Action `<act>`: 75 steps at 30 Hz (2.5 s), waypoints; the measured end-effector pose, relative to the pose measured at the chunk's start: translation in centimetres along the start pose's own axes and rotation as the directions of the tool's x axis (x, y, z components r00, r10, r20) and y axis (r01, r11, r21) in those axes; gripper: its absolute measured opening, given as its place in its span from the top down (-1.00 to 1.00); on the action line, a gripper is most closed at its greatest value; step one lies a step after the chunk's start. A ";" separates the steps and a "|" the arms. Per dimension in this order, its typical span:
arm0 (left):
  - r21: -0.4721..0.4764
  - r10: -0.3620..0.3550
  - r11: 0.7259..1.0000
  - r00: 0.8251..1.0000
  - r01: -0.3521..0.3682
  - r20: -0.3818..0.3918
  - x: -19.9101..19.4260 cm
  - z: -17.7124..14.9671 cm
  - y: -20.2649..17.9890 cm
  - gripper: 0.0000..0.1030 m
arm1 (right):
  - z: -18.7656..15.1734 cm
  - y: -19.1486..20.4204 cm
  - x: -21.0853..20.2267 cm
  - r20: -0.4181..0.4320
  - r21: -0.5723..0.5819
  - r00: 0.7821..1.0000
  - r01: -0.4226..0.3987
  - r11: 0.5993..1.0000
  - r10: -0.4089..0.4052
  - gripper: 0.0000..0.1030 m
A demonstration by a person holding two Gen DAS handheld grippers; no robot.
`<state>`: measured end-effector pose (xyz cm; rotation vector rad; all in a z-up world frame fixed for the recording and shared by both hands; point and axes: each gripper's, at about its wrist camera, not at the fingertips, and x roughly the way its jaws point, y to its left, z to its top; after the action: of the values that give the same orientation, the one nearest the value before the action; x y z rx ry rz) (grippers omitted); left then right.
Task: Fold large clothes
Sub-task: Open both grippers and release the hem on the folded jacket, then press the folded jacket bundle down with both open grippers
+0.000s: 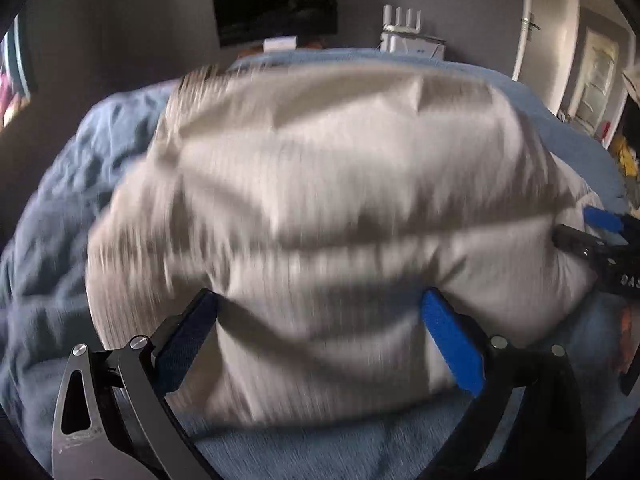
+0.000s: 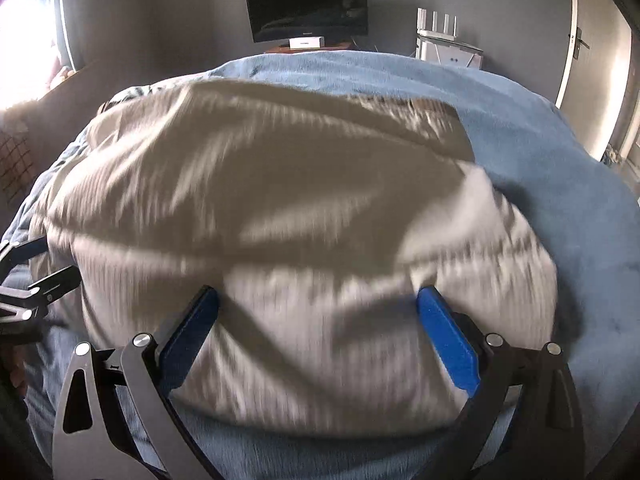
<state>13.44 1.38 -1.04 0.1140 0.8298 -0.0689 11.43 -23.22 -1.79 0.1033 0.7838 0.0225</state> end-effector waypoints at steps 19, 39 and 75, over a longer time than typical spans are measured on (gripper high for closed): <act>-0.101 0.038 0.994 0.992 -0.050 -0.119 9.9 13.2 2.9 -0.90 | 12.6 1.0 10.2 -0.117 0.011 0.993 -0.003 1.000 0.005 -0.85; -0.072 0.009 0.997 0.955 -0.032 -0.297 16.8 9.8 3.6 -0.91 | 9.6 1.6 17.0 -0.276 -0.015 0.960 0.051 0.999 -0.053 -0.90; -0.086 -0.015 0.996 0.962 -0.009 -0.273 18.8 9.0 4.1 -0.91 | 8.5 1.8 17.7 -0.242 -0.025 0.968 0.066 0.997 -0.070 -0.90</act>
<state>33.10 4.01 -8.66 0.0411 1.1083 -0.0198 29.99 -21.15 -8.09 0.0576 1.0321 -0.0239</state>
